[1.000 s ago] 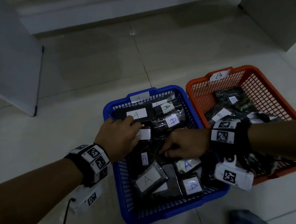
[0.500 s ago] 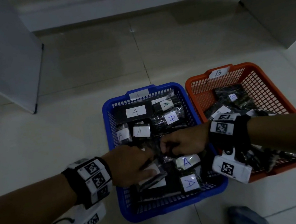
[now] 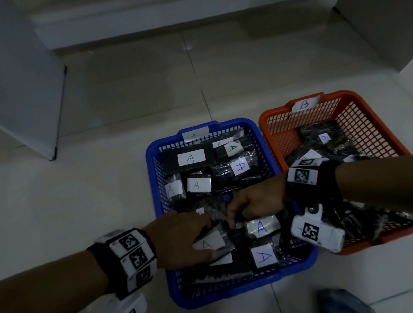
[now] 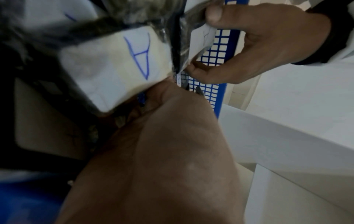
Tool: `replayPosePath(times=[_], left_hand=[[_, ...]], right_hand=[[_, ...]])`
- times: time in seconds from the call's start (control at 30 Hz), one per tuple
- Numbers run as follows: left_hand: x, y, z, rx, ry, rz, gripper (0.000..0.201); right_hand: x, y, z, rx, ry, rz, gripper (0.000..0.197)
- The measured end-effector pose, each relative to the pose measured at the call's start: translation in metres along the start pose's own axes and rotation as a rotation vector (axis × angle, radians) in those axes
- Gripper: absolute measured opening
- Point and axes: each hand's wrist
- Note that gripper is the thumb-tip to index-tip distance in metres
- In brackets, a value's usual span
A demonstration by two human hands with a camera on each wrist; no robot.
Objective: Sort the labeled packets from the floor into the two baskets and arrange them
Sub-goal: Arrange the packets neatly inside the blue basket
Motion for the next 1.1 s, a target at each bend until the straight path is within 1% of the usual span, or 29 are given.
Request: replayPosePath(times=[0.03,0.13,0.23,0.3,0.37,0.5,0.57,0.67,0.73,0.83,0.93,1.0,1.03,1.1], left_hand=[[0.001,0.001,-0.003,-0.002,0.004,-0.023,0.027],[0.004,0.003,-0.006,0.005,-0.019,-0.03,0.028],[0.0,-0.004,-0.004,0.009,-0.039,0.0,0.057],[-0.005,-0.01,-0.002,0.002,-0.039,0.051,0.074],[-0.009,-0.012,-0.002,-0.005,-0.018,0.13,0.082],[-0.007,-0.008,-0.005,-0.001,0.025,0.209,0.081],[-0.001,-0.004,-0.006,0.02,-0.014,0.19,0.081],[0.006,0.004,-0.006,0.059,-0.107,0.157,0.072],[0.008,0.01,-0.007,0.04,-0.097,0.176,0.07],[0.01,0.016,-0.01,0.026,-0.083,0.189,0.069],[0.009,0.012,-0.008,0.064,-0.142,0.181,0.071],[0.008,0.009,-0.007,0.072,-0.164,0.161,0.07],[0.008,0.009,-0.007,0.071,-0.159,0.154,0.068],[0.008,0.008,-0.007,0.076,-0.125,0.137,0.068]], right_hand=[[-0.001,0.0,0.0,-0.002,-0.009,0.005,0.034],[-0.004,-0.001,0.001,-0.013,0.004,0.037,0.031],[-0.001,-0.003,0.005,-0.021,0.077,0.131,0.032],[0.0,-0.003,0.009,-0.021,0.088,0.151,0.033],[-0.001,-0.004,0.011,-0.031,0.088,0.17,0.03],[0.003,-0.002,0.01,-0.011,0.087,0.177,0.032],[0.004,-0.002,0.008,-0.005,0.094,0.174,0.03],[0.004,-0.005,0.005,0.008,0.127,0.202,0.028],[0.004,-0.006,0.004,-0.002,0.138,0.213,0.034],[0.001,-0.008,0.004,-0.026,0.111,0.165,0.048],[-0.001,-0.009,0.001,-0.059,0.058,0.173,0.053],[-0.002,-0.01,0.0,-0.059,0.051,0.211,0.056],[-0.002,-0.009,0.002,-0.054,0.066,0.238,0.054],[-0.002,-0.007,0.006,-0.054,0.153,0.245,0.042]])
Point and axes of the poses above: each hand's wrist, its own z-axis towards the middle knuckle, its own x-axis out of the back of the hand, y = z × x, and after that the axes turned 9 degrees about x, right-handed
